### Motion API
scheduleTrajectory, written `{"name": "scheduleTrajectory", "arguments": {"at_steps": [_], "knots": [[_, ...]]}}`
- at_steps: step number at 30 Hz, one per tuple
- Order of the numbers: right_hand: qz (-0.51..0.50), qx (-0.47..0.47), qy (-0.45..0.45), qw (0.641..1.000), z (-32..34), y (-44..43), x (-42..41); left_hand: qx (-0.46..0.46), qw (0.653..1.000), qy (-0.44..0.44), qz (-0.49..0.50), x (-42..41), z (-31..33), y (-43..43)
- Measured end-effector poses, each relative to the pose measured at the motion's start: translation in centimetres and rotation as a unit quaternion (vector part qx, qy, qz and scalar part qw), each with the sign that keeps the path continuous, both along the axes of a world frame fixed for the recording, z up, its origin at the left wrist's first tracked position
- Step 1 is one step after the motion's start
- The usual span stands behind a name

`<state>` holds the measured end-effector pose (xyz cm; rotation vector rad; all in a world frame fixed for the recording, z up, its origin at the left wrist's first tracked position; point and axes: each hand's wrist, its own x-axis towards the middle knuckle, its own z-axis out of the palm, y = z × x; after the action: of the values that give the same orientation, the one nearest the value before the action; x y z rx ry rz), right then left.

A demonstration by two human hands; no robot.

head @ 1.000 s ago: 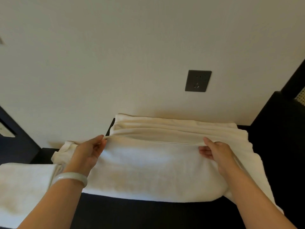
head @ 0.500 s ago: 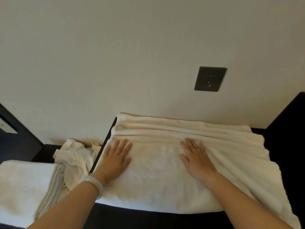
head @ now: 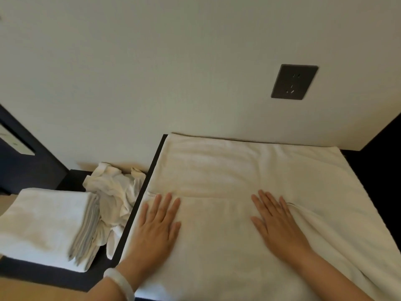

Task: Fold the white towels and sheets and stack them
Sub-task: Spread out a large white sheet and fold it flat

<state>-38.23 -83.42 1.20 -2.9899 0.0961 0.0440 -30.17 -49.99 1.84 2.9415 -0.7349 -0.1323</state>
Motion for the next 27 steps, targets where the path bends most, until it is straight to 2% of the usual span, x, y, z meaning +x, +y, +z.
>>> {"name": "scheduleTrajectory", "arguments": {"at_steps": [3,7,9,11,13,15,17,18,19,20,22,24,27], "knots": [[0.010,0.028,0.002,1.000,0.5,-0.1,-0.8,0.023,1.000,0.014,-0.011,0.1,0.9,0.5],[-0.030,0.014,-0.026,0.999,2.4,-1.9,1.1,0.030,0.999,0.005,-0.029,5.0,3.5,0.9],[-0.062,0.007,0.025,0.998,3.8,-3.1,2.1,0.055,0.996,0.061,-0.040,7.6,4.8,0.8],[-0.085,0.002,0.096,0.992,4.8,-4.4,3.0,0.041,0.988,0.149,-0.015,9.5,6.3,1.2],[-0.089,0.075,0.126,0.985,5.9,-5.6,3.1,-0.010,0.973,0.229,0.003,10.8,7.5,2.2],[-0.092,0.211,0.125,0.965,7.9,-6.8,2.2,-0.100,0.936,0.338,-0.001,11.6,9.1,3.8],[-0.079,0.317,0.111,0.939,11.0,-7.7,1.4,-0.239,0.855,0.461,-0.006,12.3,11.1,5.2],[-0.073,0.359,0.097,0.925,12.6,-8.1,1.6,-0.303,0.813,0.497,-0.002,13.0,12.1,5.7],[-0.074,0.392,0.079,0.913,14.1,-8.6,2.2,-0.351,0.790,0.503,0.001,14.0,12.8,5.9],[-0.079,0.417,0.057,0.904,15.2,-9.1,3.3,-0.385,0.781,0.492,0.006,15.1,13.5,5.6],[-0.101,0.414,0.018,0.904,16.1,-10.2,6.4,-0.428,0.795,0.429,0.023,17.4,14.2,3.9],[-0.144,0.353,-0.012,0.924,15.2,-10.9,10.5,-0.465,0.811,0.351,0.060,19.5,13.3,1.1],[-0.175,0.259,-0.019,0.950,11.6,-11.1,15.4,-0.448,0.852,0.232,0.142,21.9,9.3,-2.6]]}}
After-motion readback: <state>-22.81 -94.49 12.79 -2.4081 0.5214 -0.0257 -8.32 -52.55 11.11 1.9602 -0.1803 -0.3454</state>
